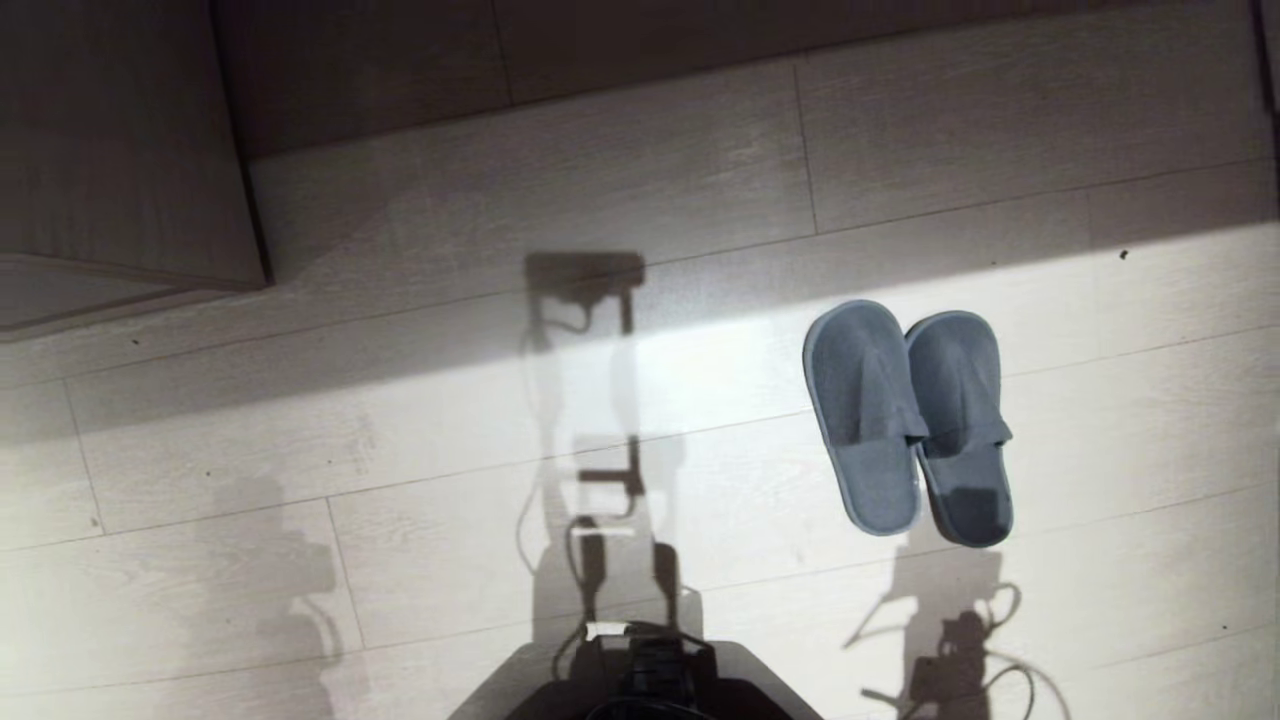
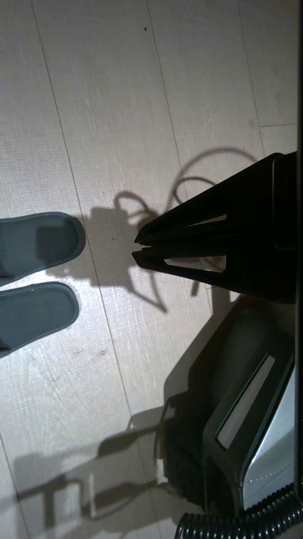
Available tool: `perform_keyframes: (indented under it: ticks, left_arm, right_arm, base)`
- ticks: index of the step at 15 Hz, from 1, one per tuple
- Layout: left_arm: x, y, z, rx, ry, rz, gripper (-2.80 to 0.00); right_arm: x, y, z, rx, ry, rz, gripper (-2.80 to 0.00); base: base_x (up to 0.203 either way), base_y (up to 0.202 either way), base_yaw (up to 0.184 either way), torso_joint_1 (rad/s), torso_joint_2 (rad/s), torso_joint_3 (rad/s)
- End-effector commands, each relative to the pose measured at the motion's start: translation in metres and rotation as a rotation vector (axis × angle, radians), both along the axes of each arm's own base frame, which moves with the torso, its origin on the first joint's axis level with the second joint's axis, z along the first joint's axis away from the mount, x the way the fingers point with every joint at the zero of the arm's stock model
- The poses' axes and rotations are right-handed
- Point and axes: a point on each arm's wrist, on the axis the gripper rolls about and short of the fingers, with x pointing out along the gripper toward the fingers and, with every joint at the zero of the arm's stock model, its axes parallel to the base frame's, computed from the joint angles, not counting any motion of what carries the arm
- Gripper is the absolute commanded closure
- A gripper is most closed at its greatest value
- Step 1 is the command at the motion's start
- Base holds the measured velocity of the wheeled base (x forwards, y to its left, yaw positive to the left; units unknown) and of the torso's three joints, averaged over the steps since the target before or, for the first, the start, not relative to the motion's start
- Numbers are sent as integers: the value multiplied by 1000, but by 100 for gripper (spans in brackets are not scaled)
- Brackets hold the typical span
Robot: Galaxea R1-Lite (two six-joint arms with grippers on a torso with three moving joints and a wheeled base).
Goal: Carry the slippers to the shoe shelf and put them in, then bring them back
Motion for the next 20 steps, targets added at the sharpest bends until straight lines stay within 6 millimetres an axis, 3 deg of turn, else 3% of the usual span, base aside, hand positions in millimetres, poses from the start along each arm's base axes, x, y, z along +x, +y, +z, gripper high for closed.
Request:
perform_keyframes:
  ticks: [1, 20]
  left_arm:
    - [0, 0, 0, 0, -1, 1, 0]
    - [0, 0, 0, 0, -1, -1, 0]
  right_arm:
    - [0, 0, 0, 0, 3, 0, 0]
    - [0, 0, -1, -1, 5, -2, 0]
  base:
    - [0, 0, 0, 7, 2, 193]
    - [0, 0, 0, 1, 3, 201]
